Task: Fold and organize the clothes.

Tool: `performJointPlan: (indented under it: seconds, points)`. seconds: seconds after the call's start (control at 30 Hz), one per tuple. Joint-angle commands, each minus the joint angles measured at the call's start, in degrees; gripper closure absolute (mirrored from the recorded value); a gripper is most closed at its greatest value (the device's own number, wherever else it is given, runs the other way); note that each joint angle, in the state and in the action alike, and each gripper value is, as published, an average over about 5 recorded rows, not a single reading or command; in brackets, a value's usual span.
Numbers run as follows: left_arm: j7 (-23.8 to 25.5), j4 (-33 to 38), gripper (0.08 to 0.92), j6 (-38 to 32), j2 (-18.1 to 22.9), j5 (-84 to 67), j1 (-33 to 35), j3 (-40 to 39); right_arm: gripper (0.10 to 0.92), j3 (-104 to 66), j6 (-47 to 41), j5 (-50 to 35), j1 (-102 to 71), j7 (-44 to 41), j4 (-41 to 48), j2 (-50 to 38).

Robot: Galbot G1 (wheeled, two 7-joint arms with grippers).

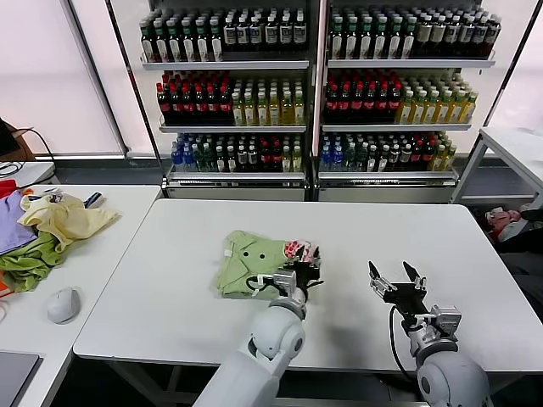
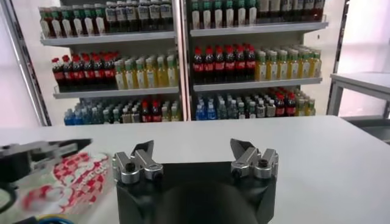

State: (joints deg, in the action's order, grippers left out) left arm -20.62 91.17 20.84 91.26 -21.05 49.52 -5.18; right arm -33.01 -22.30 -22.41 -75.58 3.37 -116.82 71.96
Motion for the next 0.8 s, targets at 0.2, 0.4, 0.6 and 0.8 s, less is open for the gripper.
performJointPlan:
  seconds: [0.2, 0.4, 0.6, 0.8]
  points:
    - [-1.55, 10.54, 0.361, -8.10, -7.80, 8.69, 6.90, 7.34, 0.203, 12.76, -1.14, 0.96, 10.21, 5.52, 8.40, 3.82]
    - [-3.19, 15.68, 0.211, -8.64, -16.14, 13.61, 12.33, 14.33, 0.203, 20.06, -1.72, 1.37, 18.13, 7.48, 16.62, 8.06]
    - [-3.36, 17.69, 0.178, -8.69, -19.75, 13.70, 16.12, 19.37, 0.203, 23.21, -3.23, 2.60, 22.51, 8.90, 23.24, 11.71]
    - [-3.53, 18.45, 0.177, -8.93, -20.10, 13.29, 18.13, 20.99, 0.203, 25.02, -5.09, 2.55, 25.42, 10.70, 29.62, 14.03]
